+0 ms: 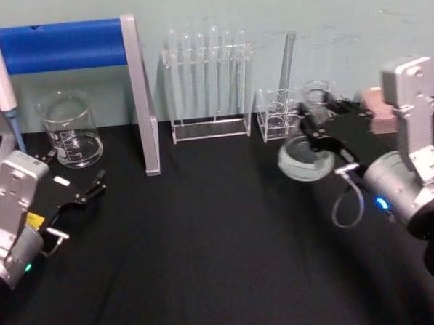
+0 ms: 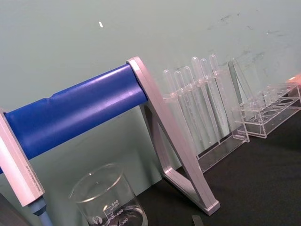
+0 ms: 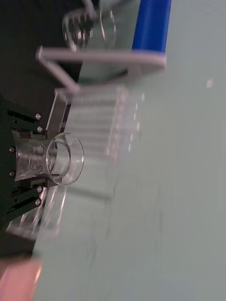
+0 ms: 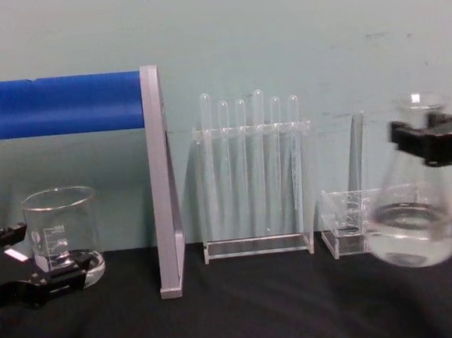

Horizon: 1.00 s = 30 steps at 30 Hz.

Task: Grasp the erlenmeyer flask with one hand, shake it three times, then place it back.

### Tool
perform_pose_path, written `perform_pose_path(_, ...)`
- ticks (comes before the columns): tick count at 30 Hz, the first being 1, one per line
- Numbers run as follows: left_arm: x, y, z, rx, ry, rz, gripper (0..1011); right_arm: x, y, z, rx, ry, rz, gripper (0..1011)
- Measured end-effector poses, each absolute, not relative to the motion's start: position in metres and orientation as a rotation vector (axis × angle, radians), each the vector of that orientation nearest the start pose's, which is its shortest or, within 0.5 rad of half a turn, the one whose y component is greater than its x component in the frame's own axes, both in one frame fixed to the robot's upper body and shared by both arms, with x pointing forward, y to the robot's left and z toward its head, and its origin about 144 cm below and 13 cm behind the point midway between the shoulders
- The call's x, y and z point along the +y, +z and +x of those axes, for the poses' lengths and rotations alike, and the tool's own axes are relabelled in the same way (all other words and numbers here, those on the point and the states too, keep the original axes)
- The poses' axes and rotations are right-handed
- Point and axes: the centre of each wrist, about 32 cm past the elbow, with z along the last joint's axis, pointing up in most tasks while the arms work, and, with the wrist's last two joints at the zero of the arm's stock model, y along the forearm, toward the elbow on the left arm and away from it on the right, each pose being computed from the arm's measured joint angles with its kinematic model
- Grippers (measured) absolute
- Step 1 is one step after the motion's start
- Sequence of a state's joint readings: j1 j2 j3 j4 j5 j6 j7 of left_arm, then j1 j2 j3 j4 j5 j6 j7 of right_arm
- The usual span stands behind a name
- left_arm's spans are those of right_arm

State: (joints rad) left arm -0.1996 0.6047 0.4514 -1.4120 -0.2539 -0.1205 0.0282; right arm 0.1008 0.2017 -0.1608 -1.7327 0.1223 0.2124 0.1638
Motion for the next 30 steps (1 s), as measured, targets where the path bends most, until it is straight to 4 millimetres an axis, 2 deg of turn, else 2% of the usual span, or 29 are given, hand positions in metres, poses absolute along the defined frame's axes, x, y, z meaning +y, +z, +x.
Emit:
perform_pose_path(4,0.31,1.14,0.489,-0.285,1.248,0.304,1001,-0.211,1.219,0.487,-0.087,-1.107,-0.057,448)
perform_pose_path(15,0.31,1.14,0.489,-0.285,1.248,0.305,1001,-0.182,1.216,0.497,-0.084,-0.847,-0.047,448)
perform_pose_path(30,0.31,1.14,0.489,-0.285,1.248,0.305,1001,-0.182,1.216,0.499,-0.076,-0.789,-0.043,448)
